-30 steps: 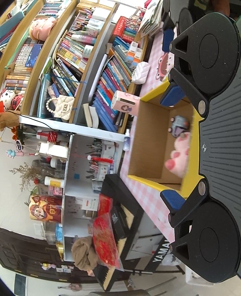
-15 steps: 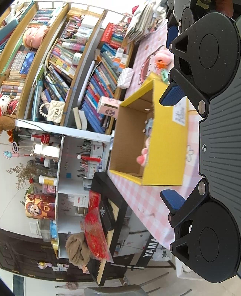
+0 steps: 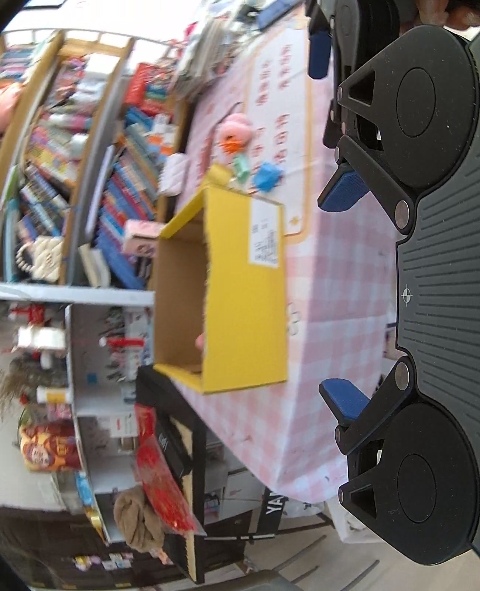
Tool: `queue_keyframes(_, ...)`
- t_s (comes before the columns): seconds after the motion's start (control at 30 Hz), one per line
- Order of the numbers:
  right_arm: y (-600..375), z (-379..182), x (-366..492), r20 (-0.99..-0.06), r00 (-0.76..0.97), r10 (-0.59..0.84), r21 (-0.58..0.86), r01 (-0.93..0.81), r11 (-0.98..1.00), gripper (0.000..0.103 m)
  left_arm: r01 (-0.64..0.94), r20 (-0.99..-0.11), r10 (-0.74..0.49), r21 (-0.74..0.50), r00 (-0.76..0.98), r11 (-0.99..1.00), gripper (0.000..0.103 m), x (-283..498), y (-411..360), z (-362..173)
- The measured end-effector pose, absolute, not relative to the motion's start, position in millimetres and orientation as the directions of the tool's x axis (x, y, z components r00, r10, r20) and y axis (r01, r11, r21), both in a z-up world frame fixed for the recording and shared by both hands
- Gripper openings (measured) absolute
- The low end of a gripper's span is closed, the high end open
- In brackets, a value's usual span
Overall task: Organize objects
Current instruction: 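Withdraw both tools from the box back over the table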
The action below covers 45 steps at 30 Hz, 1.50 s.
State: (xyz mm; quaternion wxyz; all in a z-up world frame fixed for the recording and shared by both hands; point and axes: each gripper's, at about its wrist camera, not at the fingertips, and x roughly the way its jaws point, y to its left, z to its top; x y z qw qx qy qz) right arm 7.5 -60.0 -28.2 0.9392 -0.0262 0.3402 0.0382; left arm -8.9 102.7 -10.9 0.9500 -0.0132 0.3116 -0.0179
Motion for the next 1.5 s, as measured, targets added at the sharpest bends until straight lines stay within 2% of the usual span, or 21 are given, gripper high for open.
queue_keyframes(0.2,-74.1,-39.1,-6.3,-0.683,0.730,-0.014,-0.037,-0.015,0.999,0.080,0.098,-0.620,-0.081,-0.007,0.780,0.995,0.099,-10.0,85.8,-16.6)
queue_keyframes(0.63,-107.5,-39.5,-8.0,-0.710,0.693,-0.123,-0.030,0.145,0.989,0.082,0.201,-0.606,-0.160,0.000,0.779,0.980,0.099,-1.4,57.9,-13.5)
queue_keyframes(1.5,-148.4,-39.8,22.7,-0.717,0.683,-0.142,-0.040,0.162,0.986,0.082,0.244,-0.616,-0.209,-0.028,0.759,0.969,0.099,39.3,16.2,-17.2)
